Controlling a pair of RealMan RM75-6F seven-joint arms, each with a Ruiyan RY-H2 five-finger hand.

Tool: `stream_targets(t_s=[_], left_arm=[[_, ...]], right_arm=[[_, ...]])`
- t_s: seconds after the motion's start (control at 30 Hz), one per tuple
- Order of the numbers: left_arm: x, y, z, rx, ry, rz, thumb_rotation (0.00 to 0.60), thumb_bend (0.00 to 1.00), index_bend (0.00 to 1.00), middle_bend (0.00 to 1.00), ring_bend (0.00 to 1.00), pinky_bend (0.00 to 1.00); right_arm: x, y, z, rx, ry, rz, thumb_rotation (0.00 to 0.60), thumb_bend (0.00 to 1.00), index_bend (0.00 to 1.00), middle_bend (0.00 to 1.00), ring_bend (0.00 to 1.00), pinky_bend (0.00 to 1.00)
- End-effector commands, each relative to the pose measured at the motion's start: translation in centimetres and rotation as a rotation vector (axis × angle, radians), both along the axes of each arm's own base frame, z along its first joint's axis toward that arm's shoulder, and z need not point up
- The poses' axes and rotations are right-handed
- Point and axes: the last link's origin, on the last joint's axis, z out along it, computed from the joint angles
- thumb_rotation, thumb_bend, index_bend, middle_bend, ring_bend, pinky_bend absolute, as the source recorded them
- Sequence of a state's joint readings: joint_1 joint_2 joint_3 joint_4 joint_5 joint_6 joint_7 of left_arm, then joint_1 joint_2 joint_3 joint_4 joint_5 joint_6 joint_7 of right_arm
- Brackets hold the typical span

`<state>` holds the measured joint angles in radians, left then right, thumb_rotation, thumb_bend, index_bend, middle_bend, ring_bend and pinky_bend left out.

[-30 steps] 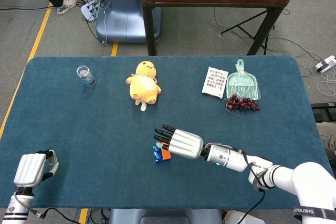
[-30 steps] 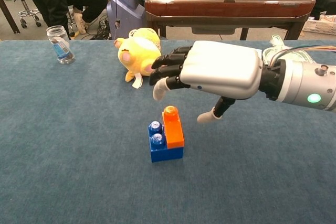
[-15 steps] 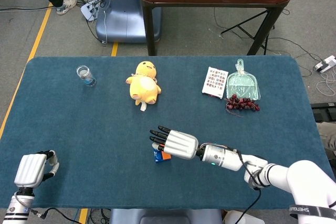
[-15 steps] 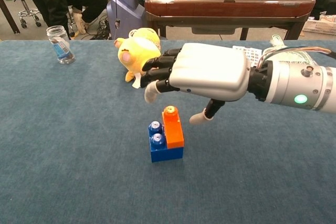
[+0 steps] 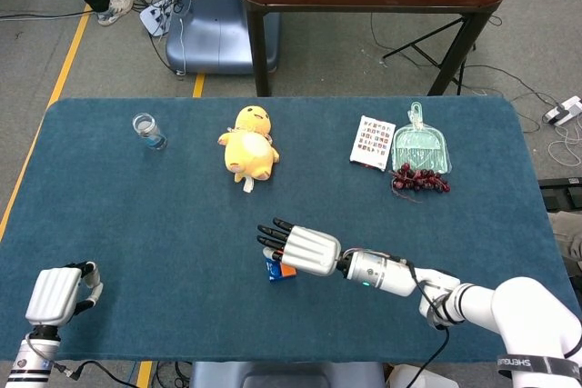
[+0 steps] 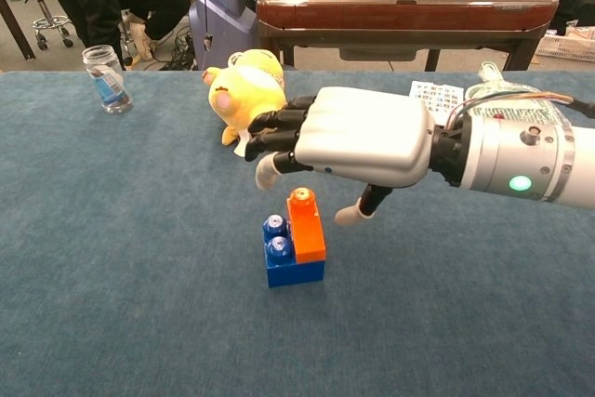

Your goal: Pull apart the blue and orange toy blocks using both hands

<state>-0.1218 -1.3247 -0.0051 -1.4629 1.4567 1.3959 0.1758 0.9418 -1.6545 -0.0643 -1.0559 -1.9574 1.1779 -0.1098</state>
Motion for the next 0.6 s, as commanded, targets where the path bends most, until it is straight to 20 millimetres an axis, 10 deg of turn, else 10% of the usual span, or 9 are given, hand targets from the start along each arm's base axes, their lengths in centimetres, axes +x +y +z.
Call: stream_targets(t_s=[0.03, 0.6], left_arm=[[-0.02, 0.01, 0.00, 0.001, -0.001, 0.001, 0.600, 0.38, 0.39, 0.59, 0.60, 0.80], [-0.12, -0.07, -0.10, 0.000, -0.005, 0.004, 0.600, 0.38, 0.39, 0.59, 0.60, 0.80]], right_arm=[[0.00, -0.02, -0.07, -0.003, 0.002, 0.000, 0.600, 0.02, 0.30, 0.18, 0.08, 0.21], [0.07, -0.13, -0.62, -0.013, 0.017, -0.013, 0.600, 0.02, 0.35, 0.18, 0.08, 0.21]])
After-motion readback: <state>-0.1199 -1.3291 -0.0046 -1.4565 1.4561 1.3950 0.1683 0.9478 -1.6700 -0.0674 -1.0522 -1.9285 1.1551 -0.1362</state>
